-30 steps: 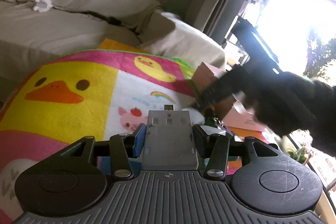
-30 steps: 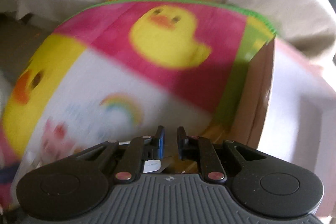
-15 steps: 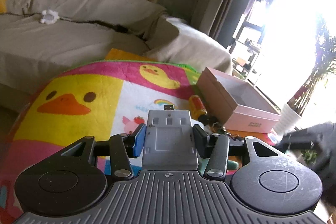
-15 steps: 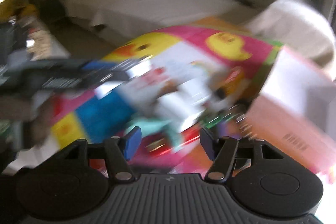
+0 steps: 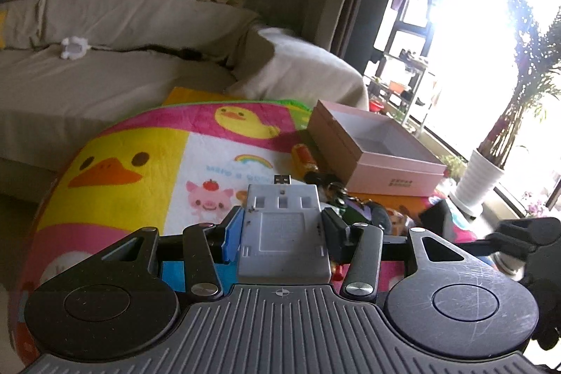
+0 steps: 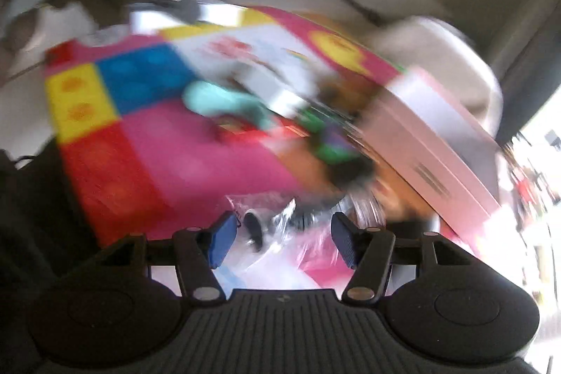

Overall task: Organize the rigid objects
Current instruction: 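Grasp the clear plastic bag with the black item using the right gripper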

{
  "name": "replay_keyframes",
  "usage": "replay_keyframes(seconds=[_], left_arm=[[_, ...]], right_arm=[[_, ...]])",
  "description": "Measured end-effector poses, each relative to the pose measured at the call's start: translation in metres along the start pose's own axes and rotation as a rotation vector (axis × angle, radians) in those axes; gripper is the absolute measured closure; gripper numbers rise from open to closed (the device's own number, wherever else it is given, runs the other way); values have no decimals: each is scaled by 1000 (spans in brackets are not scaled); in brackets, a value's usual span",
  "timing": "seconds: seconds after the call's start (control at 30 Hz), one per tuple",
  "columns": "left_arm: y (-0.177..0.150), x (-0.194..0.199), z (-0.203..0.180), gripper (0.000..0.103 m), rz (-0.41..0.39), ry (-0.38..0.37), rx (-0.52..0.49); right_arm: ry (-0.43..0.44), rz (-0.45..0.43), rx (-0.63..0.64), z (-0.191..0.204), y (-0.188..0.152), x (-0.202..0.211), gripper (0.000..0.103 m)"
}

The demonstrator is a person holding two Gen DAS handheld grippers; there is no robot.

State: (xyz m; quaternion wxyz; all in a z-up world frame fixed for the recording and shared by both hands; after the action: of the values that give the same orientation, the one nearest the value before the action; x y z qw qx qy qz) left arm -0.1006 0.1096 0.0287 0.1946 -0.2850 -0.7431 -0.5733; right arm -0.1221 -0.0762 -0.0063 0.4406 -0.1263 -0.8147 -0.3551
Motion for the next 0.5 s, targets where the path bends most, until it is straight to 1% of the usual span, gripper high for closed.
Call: replay_keyframes(seconds=[0.03,0.1,0.17,0.27,0.33,0.4,0.47,0.5], left_arm=[[0,1,-3,50,-2,-3,-5],[0,2,-8,50,-3,-9,-16],[0,2,-15,50,1,-17,-32],[0,-4,-26,50,20,-32,-58],[-3,-8,-33,50,31,-42,-73],[-7,-12,-41,50,47,-55,-89],[-11,-16,-49,50,66,-60,-114],[-13,-17,-52,50,74,-60,-127]], right_arm=[[-4,-4,-55,-10,-8,4,44],[34,-18,-192,-32,-25,15,44],[115,-39,-337,-48,-39,24,44],[261,-61,-524,-63,-51,23,44],[308,-49,-615,-73,-52,14,44],[323,-32,-692,-81,-44,-4,44],[329,-12,-737,-85,-31,-26,44],[329,-3,-738,-83,-25,-37,39]])
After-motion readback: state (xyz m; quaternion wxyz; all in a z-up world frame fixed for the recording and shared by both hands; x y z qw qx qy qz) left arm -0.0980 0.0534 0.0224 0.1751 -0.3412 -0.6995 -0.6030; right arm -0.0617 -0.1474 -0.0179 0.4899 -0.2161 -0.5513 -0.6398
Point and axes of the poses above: each gripper's, at about its wrist camera, not at the fingertips, and x roughly against the way its jaws point, z to its left, y to its top, the point moved 6 cm from there along -x, roughly the way its jaws point, and after that the axes turned 10 degrees about z, right-handed, at the moved point
